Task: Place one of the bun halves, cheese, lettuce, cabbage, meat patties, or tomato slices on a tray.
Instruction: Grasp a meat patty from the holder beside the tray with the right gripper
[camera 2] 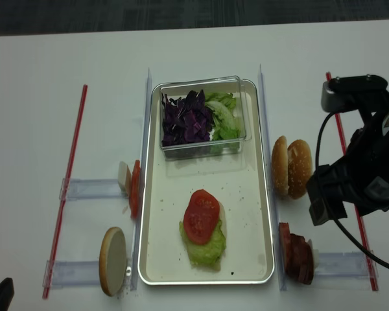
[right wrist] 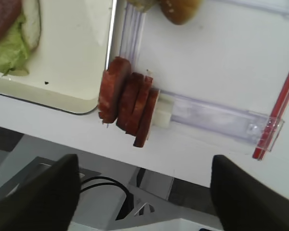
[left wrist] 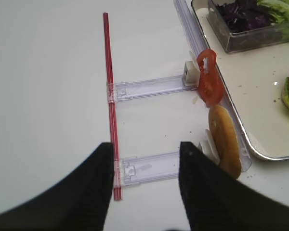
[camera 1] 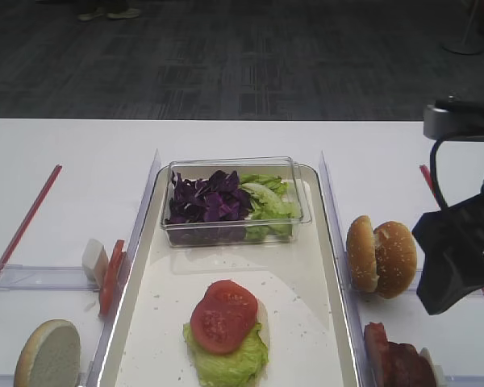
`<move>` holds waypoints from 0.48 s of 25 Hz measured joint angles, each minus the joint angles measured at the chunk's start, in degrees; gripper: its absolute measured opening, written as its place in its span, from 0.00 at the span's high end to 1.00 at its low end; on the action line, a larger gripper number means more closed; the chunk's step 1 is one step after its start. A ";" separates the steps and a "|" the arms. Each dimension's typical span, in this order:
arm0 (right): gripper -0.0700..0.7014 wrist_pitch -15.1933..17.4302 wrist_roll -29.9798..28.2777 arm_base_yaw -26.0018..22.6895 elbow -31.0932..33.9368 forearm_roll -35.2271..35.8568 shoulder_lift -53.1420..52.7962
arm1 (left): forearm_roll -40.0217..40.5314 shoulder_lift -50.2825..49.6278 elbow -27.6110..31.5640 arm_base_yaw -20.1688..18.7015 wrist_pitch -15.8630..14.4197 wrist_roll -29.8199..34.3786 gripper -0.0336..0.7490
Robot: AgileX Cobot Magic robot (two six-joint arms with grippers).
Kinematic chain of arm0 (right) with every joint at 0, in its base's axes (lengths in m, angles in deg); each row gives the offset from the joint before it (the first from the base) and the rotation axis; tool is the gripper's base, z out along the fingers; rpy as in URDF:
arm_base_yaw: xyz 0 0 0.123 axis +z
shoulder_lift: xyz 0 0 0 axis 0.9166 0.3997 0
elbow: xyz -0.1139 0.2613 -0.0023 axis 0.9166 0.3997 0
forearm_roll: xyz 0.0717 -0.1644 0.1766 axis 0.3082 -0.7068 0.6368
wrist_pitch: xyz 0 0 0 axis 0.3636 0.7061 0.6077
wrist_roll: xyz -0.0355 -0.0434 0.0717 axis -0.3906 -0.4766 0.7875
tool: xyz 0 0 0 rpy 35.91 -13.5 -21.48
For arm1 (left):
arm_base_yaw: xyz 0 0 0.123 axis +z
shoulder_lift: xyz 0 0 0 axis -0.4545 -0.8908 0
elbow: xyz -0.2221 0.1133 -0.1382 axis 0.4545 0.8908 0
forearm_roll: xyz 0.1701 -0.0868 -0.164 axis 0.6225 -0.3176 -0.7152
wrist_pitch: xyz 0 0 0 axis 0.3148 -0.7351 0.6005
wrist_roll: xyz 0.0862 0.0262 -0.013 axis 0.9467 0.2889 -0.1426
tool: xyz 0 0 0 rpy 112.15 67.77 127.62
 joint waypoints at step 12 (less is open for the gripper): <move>0.19 -0.13 10.46 11.42 0.00 0.49 3.53 | 0.00 0.00 0.00 0.00 0.00 0.00 0.58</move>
